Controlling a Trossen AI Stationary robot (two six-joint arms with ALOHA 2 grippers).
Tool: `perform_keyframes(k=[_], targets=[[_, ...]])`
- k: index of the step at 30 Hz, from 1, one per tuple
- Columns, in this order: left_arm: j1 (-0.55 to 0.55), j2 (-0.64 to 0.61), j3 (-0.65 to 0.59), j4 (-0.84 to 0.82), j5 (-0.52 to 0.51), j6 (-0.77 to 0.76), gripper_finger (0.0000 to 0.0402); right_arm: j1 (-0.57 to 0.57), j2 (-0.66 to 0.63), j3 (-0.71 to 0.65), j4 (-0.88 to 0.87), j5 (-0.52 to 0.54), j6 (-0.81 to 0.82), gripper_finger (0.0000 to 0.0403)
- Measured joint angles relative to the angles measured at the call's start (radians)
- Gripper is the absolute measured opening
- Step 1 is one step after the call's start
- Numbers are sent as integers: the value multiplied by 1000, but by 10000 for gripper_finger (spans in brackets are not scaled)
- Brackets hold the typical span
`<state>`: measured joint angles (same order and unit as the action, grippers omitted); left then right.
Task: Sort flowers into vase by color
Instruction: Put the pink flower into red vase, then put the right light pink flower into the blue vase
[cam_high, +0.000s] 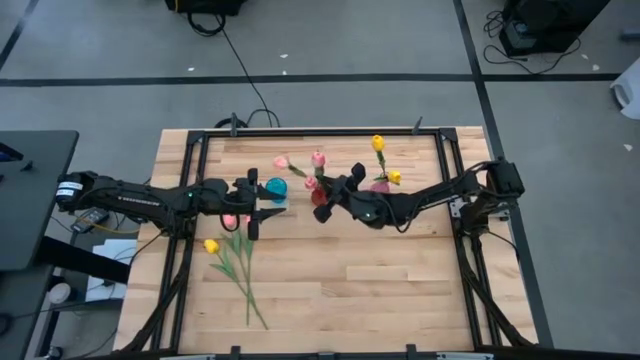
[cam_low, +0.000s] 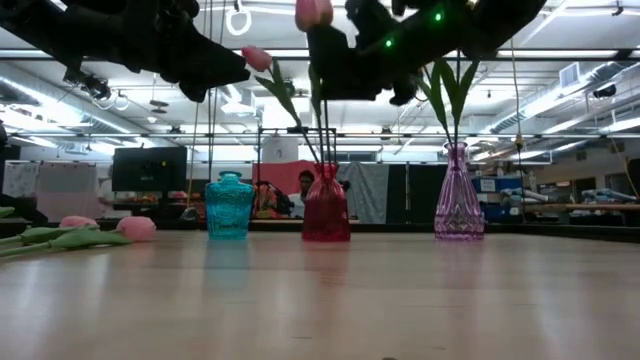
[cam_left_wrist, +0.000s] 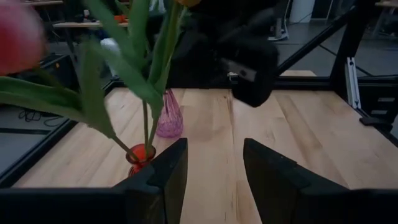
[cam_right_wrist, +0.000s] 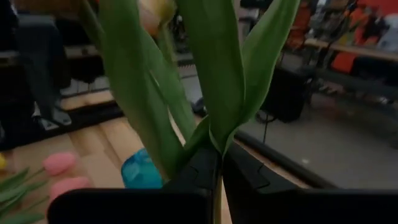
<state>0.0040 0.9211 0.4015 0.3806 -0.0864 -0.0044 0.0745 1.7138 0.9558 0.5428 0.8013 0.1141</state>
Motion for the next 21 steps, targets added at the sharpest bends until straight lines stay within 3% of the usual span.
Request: perform_keyframes(k=[4,10,17,21], targets=[[0,0,0,-11,0,0,163,-32,1,0,-75,-73,82,28],[0,0,0,-28,0,0,163,-35,-1,-22,-86,-89,106,44],[0,0,0,-59,0,-15,163,-29,-3,-43,-124,-139,120,117],[0,-15,20,-119,9,-76,163,-18,-47,-22,-255,-186,154,155]])
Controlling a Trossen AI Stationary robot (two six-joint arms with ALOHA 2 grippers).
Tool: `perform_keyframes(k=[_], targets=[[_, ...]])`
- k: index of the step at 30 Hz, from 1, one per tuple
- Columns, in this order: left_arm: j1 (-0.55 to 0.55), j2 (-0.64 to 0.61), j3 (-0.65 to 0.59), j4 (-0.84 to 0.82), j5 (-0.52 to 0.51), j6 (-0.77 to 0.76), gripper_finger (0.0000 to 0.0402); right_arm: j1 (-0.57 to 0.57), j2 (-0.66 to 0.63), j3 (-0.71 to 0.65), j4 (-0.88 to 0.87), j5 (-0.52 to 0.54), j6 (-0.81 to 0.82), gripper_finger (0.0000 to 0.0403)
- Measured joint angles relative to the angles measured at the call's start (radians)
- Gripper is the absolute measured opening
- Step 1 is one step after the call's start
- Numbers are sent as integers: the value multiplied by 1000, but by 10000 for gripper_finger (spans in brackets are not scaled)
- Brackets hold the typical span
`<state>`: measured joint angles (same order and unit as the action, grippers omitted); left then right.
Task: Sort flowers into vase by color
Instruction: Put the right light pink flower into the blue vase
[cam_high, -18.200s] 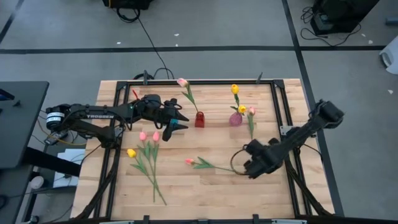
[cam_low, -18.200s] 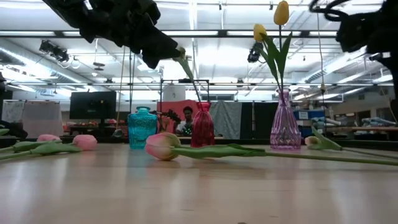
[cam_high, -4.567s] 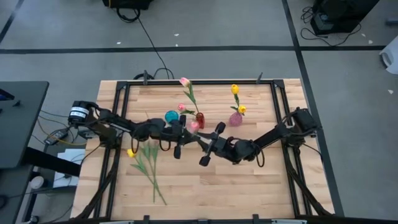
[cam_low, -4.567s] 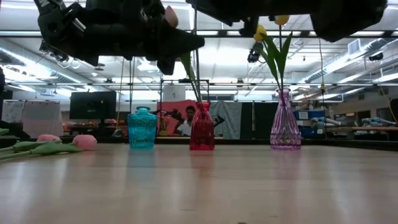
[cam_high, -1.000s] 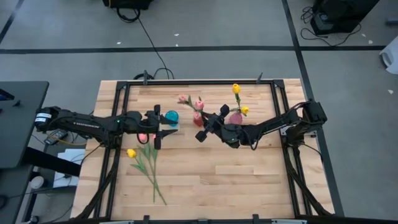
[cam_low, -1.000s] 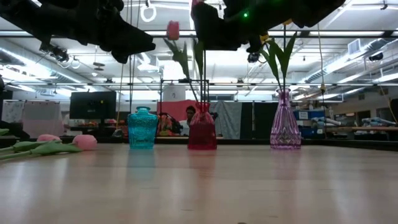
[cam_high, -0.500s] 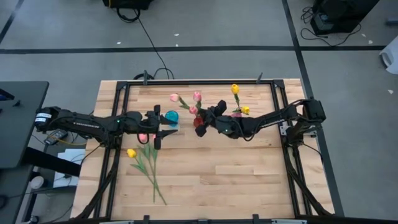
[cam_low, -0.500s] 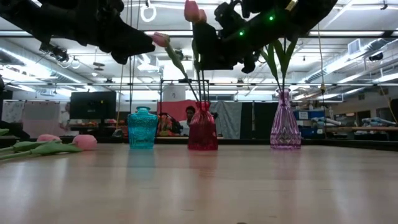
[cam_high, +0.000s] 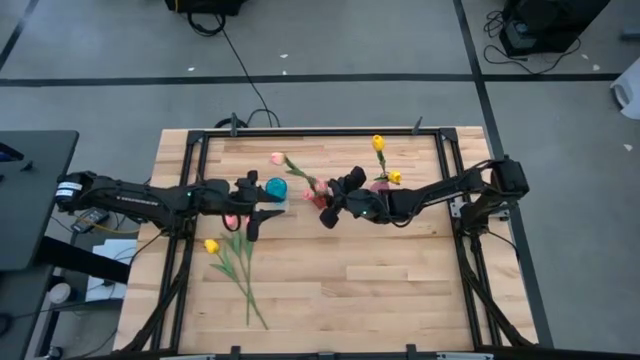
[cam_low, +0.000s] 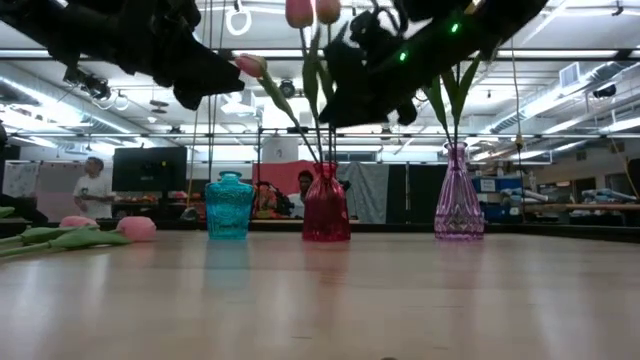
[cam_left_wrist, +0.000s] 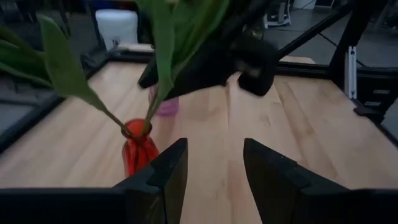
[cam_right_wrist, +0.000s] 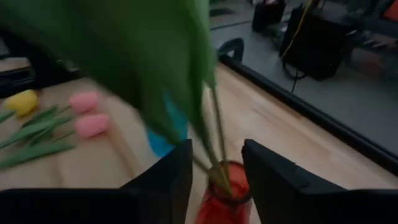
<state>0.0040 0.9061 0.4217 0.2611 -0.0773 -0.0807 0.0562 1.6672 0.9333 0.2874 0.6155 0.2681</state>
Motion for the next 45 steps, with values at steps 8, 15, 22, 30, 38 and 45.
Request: perform_keyframes(k=[8,15,22,30,38,45], targets=[[0,-18,149,-385,-61,-92,163,66,-131,25,-301,18,92,166],[-2,6,161,-508,-36,-290,163,58,-213,25,-479,-96,67,165],[-108,70,160,-768,18,-697,163,53,-251,-37,-431,-107,-44,165],[-257,223,159,-811,-36,-1015,163,24,-247,-143,-212,-139,-148,165],[-305,309,158,-874,-87,-1165,163,19,-247,-173,-184,-164,-96,164],[-337,314,194,-910,-101,-1267,163,28,-246,-223,-146,-166,-103,164]])
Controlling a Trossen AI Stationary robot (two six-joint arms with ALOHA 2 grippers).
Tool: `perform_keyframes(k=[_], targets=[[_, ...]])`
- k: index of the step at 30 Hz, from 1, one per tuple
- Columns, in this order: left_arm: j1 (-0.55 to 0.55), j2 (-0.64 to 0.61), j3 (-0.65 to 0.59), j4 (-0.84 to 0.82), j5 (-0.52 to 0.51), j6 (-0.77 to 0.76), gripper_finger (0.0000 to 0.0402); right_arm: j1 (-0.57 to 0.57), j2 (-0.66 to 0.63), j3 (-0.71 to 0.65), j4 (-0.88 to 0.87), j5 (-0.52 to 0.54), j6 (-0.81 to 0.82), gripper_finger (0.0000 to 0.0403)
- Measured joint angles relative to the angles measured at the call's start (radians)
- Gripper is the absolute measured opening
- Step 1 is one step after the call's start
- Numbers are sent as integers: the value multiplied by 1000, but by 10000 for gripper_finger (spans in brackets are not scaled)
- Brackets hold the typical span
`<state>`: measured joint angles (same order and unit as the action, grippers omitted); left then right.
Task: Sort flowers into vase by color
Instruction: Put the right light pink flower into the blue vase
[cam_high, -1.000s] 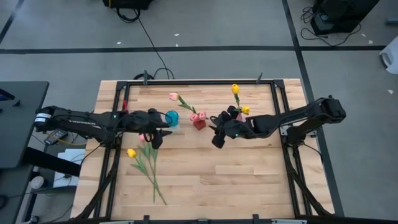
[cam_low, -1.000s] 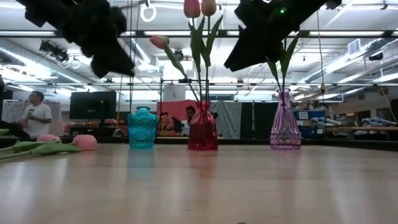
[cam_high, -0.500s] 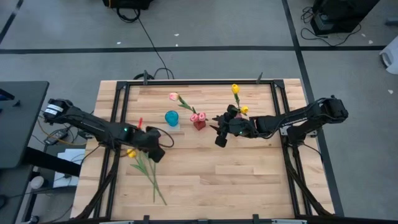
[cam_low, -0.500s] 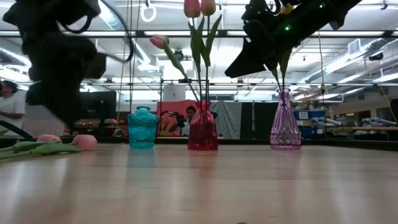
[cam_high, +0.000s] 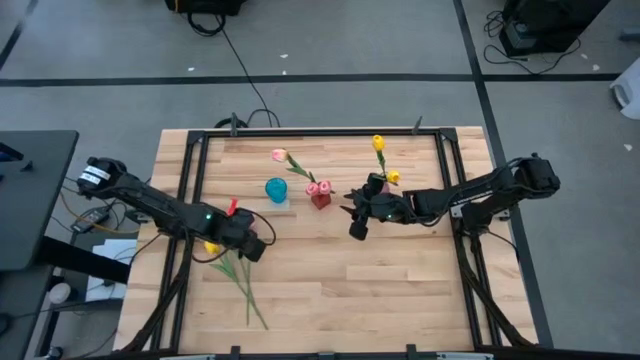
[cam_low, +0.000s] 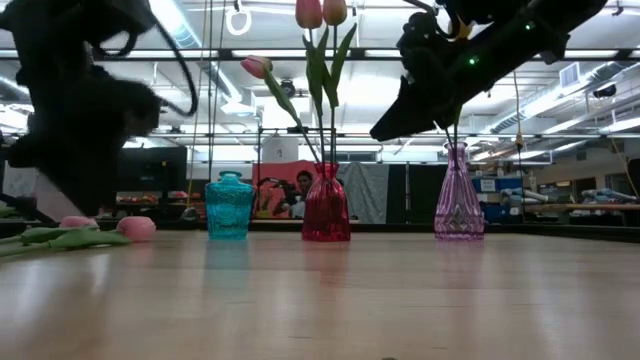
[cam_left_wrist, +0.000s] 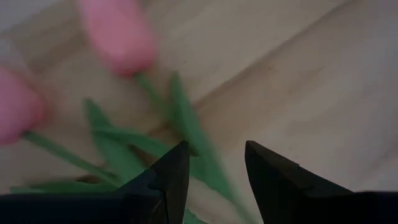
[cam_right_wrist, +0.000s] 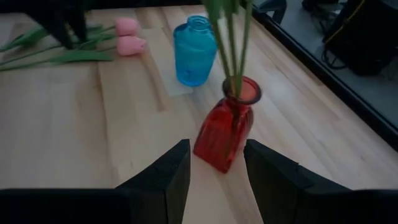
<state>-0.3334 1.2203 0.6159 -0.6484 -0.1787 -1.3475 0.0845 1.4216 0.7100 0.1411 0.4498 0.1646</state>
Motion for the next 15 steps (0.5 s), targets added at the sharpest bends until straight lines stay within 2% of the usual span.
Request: perform_keyframes(k=[4,9,12,15], targets=[[-39,6,99,-7,-5,-18,163,0,0,-14,24,1,-5,164],[-105,91,256,-187,37,-96,163,-1,0,-27,31,1,-11,164],[-148,162,296,-280,47,-153,163,-3,0,-28,34,1,-11,164],[-161,224,296,-289,91,-183,163,-3,0,-28,63,1,-18,164]])
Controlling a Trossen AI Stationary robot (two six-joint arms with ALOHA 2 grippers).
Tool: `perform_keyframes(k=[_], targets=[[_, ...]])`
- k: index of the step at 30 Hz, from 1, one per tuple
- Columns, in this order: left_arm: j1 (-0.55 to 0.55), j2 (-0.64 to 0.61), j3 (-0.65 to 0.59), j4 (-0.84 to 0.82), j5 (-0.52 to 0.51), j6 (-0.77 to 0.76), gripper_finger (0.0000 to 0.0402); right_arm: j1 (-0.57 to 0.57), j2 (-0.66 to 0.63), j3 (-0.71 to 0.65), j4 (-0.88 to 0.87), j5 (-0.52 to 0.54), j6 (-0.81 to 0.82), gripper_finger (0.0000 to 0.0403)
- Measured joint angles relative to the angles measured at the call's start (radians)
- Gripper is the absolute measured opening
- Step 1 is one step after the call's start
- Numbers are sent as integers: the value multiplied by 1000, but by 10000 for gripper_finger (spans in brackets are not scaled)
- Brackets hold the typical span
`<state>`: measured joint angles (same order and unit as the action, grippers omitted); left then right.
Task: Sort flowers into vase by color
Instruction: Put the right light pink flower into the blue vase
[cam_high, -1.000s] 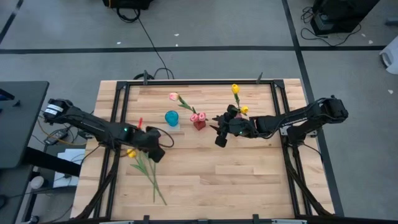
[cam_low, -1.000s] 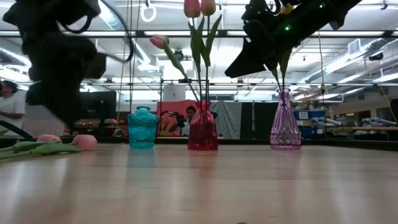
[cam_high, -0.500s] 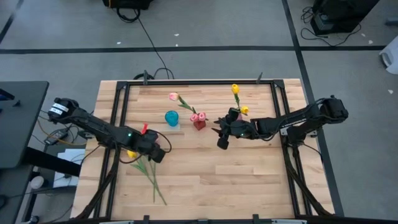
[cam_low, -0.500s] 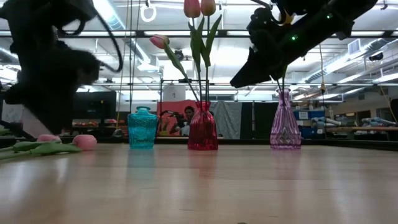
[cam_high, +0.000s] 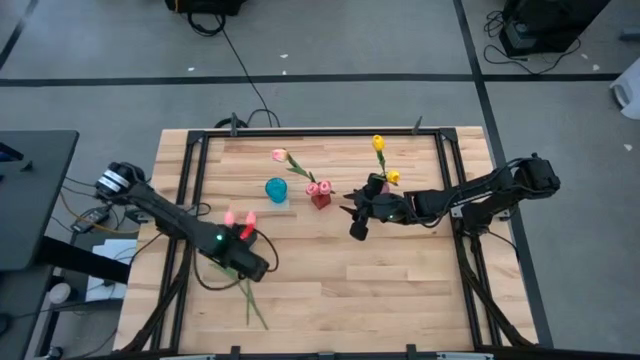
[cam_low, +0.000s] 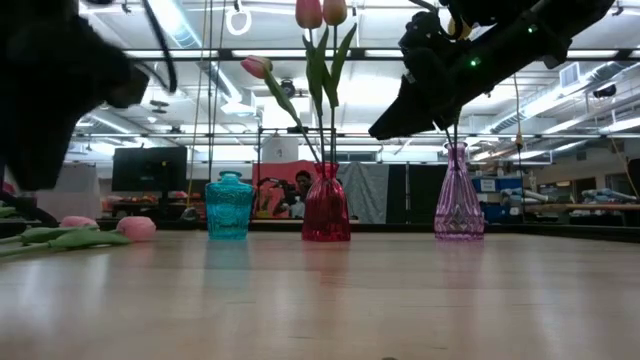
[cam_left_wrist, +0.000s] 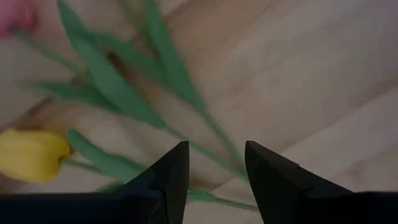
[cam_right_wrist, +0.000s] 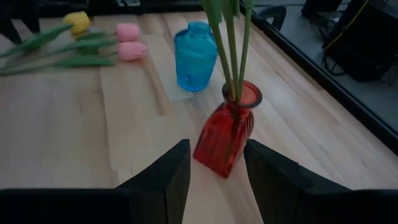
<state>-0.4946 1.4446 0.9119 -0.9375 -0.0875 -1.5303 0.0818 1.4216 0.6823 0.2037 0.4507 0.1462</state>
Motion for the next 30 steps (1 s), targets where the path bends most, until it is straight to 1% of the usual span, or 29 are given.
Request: perform_keyframes(k=[3,8,13,18,22,30], targets=[[0,54,-1,0,15,-4,163,2,0,0,12,0,-11,164],[1,107,0,5,-2,-1,163,2,0,0,12,0,-11,164],[2,127,0,13,-24,5,163,2,0,0,12,0,-11,164],[3,147,0,80,-41,10,163,2,0,0,13,0,-13,164],[3,168,-1,66,-22,11,163,2,0,0,12,0,-15,164],[3,174,-1,56,-20,38,163,2,0,0,12,0,-15,164]])
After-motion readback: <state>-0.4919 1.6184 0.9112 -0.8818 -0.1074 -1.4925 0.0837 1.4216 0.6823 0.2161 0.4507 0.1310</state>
